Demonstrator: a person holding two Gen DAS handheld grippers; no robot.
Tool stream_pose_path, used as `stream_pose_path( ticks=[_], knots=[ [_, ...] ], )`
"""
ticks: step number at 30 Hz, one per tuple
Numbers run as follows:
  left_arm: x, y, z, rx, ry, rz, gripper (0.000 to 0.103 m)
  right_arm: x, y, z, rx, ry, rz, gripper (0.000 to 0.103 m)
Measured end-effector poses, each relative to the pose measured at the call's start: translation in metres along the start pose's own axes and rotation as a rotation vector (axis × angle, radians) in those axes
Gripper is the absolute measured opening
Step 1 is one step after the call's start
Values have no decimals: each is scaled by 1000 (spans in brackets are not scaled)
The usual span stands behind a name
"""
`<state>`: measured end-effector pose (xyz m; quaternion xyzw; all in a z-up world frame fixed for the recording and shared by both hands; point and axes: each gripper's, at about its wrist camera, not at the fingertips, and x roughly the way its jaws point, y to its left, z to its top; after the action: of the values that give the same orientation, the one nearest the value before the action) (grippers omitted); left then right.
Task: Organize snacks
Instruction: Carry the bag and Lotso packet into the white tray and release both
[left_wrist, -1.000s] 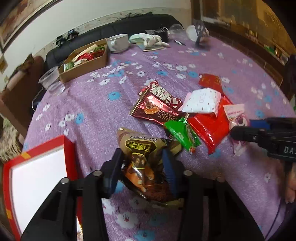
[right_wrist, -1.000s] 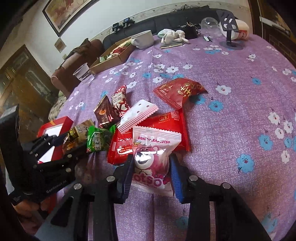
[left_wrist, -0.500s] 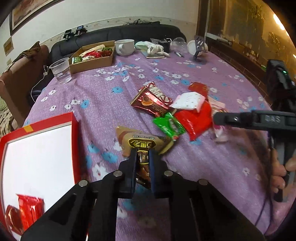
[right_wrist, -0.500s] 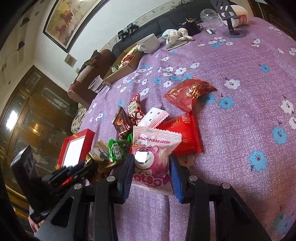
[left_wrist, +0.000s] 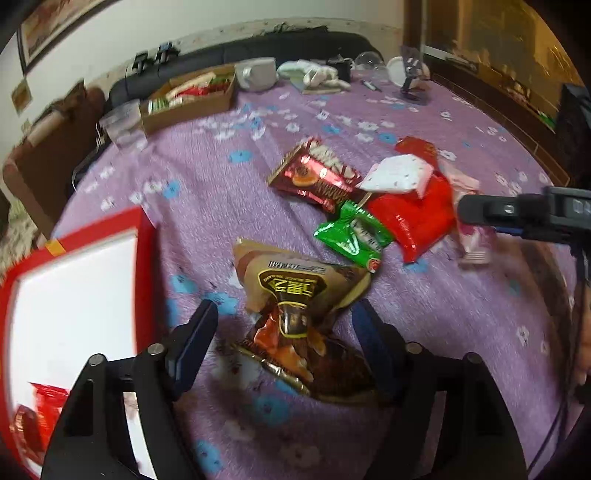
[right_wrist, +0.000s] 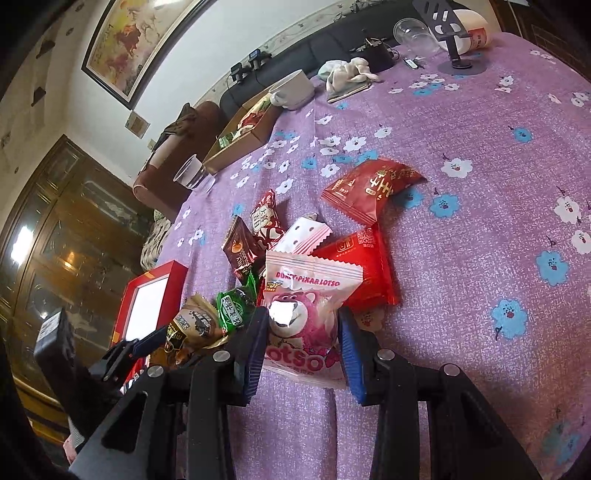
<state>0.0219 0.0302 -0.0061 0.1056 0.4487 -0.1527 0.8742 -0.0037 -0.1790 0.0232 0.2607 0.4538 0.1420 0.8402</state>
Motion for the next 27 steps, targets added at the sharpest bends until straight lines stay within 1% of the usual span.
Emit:
stream_pose_path(
  ticks=[1,2,3,4,5,7,11,14,22,27],
  knots=[
    [2,1,-1,-10,5,-13,63,0,0,0,2,0,0,38],
    [1,0,-2,-13,-6,-9,61,0,-1,1,4,1,-1,38],
    [-1,-2,-3,1,-18,4,57,0,-1,0,6,1,-2,38],
    [-3,-4,-4,8,-28,15,49,0,-2,0,8,1,-5,38],
    [-5,-3,-4,7,-33,19,48,0,-2,1,9,0,-7,38],
    [-8,0,-5,-14,-37,-2,43,0,-2,1,11,-2,-4,38],
    [-12,0,-7,-14,-48,-10,41,-2,-2,2,12,-15,2,38],
    [-20,2,-8,-34,-61,-43,38,-4,-3,2,19,-26,22,38],
    [-56,11,-18,-83,-139,-67,38,-15,4,3,-5,-91,62,38],
    [-81,22,-26,-105,-185,-61,38,-22,6,4,-14,-136,78,38]
  ],
)
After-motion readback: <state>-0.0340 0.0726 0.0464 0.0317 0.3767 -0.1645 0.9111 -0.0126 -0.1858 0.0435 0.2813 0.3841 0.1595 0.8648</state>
